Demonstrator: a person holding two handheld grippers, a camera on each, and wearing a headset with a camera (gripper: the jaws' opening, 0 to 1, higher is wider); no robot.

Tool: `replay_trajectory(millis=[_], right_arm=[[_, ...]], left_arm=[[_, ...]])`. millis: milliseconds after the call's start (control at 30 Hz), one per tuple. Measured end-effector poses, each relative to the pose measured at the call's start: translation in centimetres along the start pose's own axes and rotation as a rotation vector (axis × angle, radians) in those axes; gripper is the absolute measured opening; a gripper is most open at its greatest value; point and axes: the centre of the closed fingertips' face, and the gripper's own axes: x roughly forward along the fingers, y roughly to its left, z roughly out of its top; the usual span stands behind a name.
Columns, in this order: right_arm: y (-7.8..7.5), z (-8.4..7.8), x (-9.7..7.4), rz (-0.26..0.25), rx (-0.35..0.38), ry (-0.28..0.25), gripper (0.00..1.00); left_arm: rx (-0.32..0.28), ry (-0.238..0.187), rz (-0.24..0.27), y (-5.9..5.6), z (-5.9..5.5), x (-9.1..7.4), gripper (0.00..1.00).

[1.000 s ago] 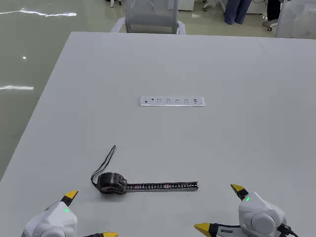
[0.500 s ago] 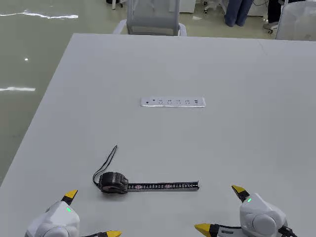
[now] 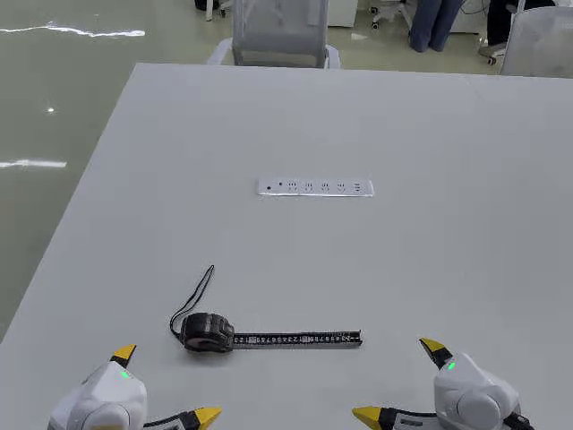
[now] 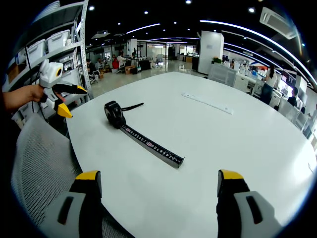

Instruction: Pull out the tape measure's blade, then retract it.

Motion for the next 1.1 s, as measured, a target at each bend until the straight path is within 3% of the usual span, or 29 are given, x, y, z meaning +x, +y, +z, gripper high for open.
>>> replay_trajectory(millis=[133, 467, 767, 1100], right_arm=[[0.1, 0.1, 0.0, -0.005, 0.011, -0.009, 0.99], [0.7, 0.1, 0.3, -0.003, 0.008, -0.011, 0.97], [1.0, 0.1, 0.8, 0.010, -0.001, -0.010, 0.94], [1.2, -0.1, 1.5, 0.052, -0.030, -0.003, 0.89]], left_arm=[[-0.047, -0.007, 0.042, 0.3, 0.1, 0.2, 0.96], [-0.093, -0.007, 0.118, 0.6, 0.4, 1.2, 0.94], [-0.121, 0.020, 0.123, 0.0, 0.2, 2.7, 0.89], [-0.117, 0.111, 0.080, -0.2, -0.2, 4.4, 0.83]])
